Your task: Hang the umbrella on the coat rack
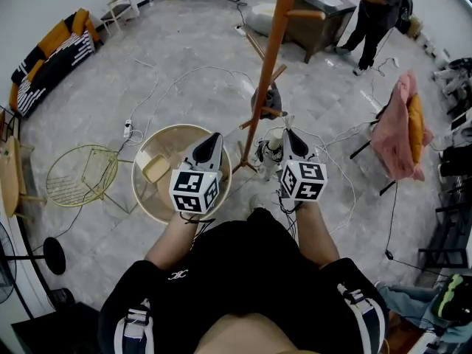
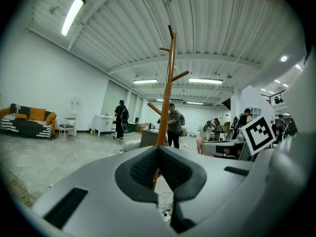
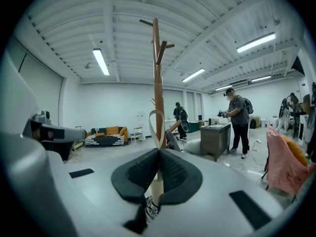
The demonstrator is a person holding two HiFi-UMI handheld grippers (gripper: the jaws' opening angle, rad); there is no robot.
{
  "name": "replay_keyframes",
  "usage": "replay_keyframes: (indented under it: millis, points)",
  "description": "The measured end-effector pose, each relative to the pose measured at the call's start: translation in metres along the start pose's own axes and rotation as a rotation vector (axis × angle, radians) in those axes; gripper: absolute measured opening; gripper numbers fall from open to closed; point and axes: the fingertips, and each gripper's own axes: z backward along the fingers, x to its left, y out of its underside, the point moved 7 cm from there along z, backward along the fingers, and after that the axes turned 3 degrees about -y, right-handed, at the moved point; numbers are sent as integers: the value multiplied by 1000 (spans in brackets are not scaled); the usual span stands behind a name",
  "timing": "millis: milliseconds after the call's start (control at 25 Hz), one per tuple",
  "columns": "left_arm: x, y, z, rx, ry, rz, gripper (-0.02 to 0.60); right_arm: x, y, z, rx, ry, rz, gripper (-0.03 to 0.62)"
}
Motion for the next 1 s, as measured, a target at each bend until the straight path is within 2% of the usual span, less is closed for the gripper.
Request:
replay_keyframes:
  millis: [480,1000]
  points:
    - [-5,0,-92,55,-32,-18,18,-71,54,-89,186,-57,-6,18]
    - [4,14,-142,127,-107,2,17,-102,88,-142,290,-143,-44,18]
